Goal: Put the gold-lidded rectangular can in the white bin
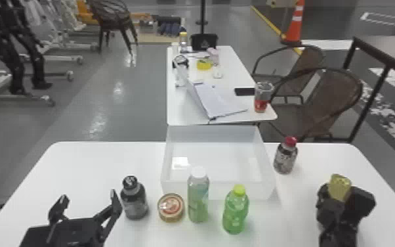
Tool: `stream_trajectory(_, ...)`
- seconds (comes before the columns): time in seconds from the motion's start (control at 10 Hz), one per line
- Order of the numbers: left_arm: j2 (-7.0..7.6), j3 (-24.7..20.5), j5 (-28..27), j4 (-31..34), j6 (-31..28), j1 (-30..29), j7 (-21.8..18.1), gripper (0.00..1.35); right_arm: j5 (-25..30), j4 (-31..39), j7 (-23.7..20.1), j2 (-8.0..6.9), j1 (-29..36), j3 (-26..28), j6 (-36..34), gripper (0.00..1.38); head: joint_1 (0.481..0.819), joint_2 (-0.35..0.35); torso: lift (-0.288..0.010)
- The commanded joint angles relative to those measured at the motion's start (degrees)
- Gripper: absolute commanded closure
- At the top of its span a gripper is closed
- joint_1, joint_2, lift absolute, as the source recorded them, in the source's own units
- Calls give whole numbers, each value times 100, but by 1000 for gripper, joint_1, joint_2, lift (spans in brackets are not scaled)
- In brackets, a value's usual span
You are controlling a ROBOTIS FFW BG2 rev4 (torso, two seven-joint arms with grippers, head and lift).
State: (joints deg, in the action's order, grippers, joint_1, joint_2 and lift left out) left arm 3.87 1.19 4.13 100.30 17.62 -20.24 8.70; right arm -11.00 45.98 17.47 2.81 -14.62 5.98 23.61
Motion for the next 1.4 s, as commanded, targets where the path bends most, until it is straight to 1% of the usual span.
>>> stream_trajectory(0.0,-1,31,-18,-10,-22,29,0,154,54,483,-7,0,249,0,-58,1113,549,0,-100)
stream_trajectory(0.1,-18,40,-26,-37,-31,47,0,154,63,1142,-104,35,539,0,-462,1113,549,0,-100)
stream_trajectory(0.3,-53,40,-44,-81,-13,64,0,154,63,2152,-517,114,996,0,-717,1111,549,0,-100)
stream_trajectory(0.4,-36,57,-44,-98,-4,91,0,154,36,2733,-693,132,1268,0,-972,1111,549,0,-100)
stream_trajectory(0.5,-27,75,-35,-125,-4,108,-8,154,-78,3269,-904,150,1532,0,-1271,1111,549,0,-100)
stream_trajectory(0.6,-27,75,-35,-133,-13,108,-8,154,-333,3743,-1220,167,1752,0,-1649,1111,549,0,-100)
stream_trajectory(0.7,-27,75,-18,-160,-39,126,-8,154,-509,3928,-1747,211,1857,9,-1877,1111,549,0,-100)
stream_trajectory(0.8,-27,101,0,-195,-57,161,-43,154,-632,4095,-2134,264,1840,9,-2229,1111,549,0,-100)
stream_trajectory(0.9,-18,110,0,-221,-83,205,-114,154,-834,4165,-2626,290,1725,9,-2581,1111,549,0,-100)
stream_trajectory(1.0,-18,119,18,-230,-101,214,-131,154,-852,4218,-3048,299,1558,9,-2915,1111,549,0,-100)
stream_trajectory(1.1,-18,127,18,-239,-110,223,-131,154,-720,4411,-3206,290,1444,-26,-3178,1111,549,0,-100)
stream_trajectory(1.3,-27,136,26,-274,-110,240,-131,154,-728,4569,-3356,290,1154,-167,-3433,1111,549,0,-100)
